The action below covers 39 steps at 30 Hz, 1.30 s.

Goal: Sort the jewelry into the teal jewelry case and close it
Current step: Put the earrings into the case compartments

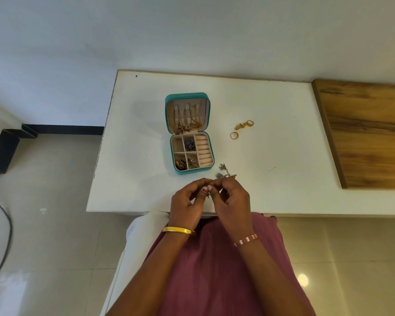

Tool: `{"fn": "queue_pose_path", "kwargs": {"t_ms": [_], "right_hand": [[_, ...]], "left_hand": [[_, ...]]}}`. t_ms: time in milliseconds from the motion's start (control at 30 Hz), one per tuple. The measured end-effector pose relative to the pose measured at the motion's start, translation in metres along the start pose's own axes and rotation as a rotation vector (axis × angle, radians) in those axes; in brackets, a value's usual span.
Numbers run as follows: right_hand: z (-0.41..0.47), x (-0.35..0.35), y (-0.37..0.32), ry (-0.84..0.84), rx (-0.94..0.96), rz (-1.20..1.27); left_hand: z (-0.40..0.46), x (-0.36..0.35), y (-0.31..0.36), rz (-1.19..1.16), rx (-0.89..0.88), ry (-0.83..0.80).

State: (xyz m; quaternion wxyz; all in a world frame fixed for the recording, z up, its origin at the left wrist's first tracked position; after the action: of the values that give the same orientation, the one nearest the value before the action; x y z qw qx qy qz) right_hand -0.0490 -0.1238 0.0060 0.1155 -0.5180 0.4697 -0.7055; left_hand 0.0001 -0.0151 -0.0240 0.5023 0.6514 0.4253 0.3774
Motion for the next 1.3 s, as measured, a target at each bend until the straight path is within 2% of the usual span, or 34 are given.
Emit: {"fn": "queue_pose_path", "kwargs": {"t_ms": [167, 267, 433, 700, 767, 1067, 1300], "right_hand": [[0.008, 0.007, 0.013, 0.09, -0.056, -0.002], [0.017, 0.017, 0.031, 0.176, -0.089, -0.134], [0.024, 0.007, 0.059, 0.02, -0.225, -0.311], [0.028, -0.004, 0.047, -0.045, -0.086, -0.558], [0.028, -0.006, 0.044, -0.035, -0.052, -0.524], [0.019, 0.012, 0.01, 0.09, -0.036, -0.09], [0.037, -0.001, -0.027, 0.023, -0.113, 0.393]], "left_hand": [[0.004, 0.003, -0.013, -0.071, 0.118, 0.04], [0.006, 0.007, -0.017, -0.131, 0.159, 0.088], [0.007, 0.012, -0.023, -0.168, 0.198, 0.14], [0.009, 0.017, -0.03, -0.161, 0.253, 0.179], [0.008, 0.017, -0.029, -0.159, 0.251, 0.181], [0.004, 0.021, -0.019, -0.304, 0.238, 0.231], [0.02, 0.042, 0.009, -0.436, 0.163, 0.333]]}}
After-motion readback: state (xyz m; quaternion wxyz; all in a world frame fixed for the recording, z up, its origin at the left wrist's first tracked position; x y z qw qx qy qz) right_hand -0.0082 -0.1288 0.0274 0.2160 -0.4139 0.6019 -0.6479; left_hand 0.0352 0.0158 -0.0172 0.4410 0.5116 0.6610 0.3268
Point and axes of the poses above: each hand's wrist, its own z-axis towards the middle knuckle, its own x-axis out of the back of the hand, y = z × x, the point moved 8 cm from there along z, towards the middle knuckle, and after that the axes turned 5 degrees about -z, right-handed, at the moved point
